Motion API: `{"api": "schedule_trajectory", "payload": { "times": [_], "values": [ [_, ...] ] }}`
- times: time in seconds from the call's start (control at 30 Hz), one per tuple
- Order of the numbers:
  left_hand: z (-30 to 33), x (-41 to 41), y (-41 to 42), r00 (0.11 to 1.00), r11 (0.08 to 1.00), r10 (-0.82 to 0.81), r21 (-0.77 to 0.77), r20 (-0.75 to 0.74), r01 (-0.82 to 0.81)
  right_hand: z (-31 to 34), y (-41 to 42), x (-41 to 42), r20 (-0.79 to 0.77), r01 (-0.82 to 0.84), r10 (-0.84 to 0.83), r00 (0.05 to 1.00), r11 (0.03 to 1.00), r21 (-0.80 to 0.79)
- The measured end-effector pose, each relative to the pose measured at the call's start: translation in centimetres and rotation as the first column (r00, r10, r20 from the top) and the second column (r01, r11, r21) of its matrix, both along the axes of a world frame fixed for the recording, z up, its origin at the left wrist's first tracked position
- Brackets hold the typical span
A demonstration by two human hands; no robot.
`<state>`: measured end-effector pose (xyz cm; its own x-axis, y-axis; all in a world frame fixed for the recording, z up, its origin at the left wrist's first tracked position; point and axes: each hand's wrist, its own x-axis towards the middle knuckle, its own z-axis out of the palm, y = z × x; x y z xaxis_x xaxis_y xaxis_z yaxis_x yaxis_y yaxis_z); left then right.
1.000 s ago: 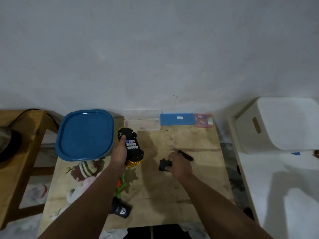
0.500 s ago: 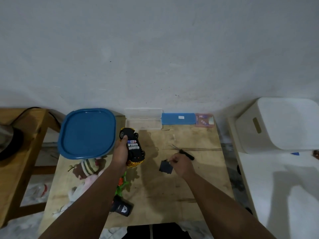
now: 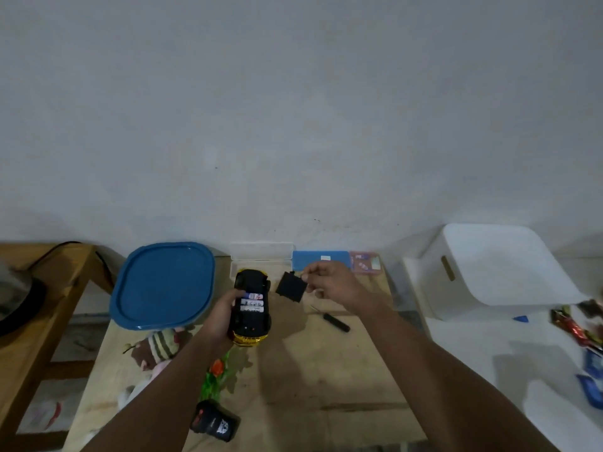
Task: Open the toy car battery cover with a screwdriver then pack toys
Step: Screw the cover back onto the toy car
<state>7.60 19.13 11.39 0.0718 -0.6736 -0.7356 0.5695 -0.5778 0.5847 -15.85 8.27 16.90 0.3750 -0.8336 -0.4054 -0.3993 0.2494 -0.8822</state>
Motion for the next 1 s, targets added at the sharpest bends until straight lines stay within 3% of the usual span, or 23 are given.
{"api": "schedule_trajectory", "payload": {
  "times": [0.13,0.23,0.5,1.0],
  "values": [
    [1.8,-1.3,-0.7,0.995,0.991,-0.102,-0.091,-0.021,0.1,3.9,-0.1,2.2,-0.011,-0.166,0.165,0.986,0.985,-0.054],
    [1.8,-1.9,-1.2,0.986,0.975,-0.165,-0.155,-0.012,0.161,4.6,0.3,3.1,-0.056,-0.204,0.199,0.978,0.973,-0.105],
    [3.3,-3.4,-1.8,0.978,0.954,-0.201,-0.234,-0.045,0.186,4.5,0.6,2.8,-0.122,-0.205,0.194,0.973,0.975,-0.089],
    [2.8,-3.8,-2.1,0.967,0.947,-0.253,-0.214,-0.038,0.239,3.2,0.1,1.7,-0.15,-0.193,0.177,0.973,0.976,-0.1]
  ]
}}
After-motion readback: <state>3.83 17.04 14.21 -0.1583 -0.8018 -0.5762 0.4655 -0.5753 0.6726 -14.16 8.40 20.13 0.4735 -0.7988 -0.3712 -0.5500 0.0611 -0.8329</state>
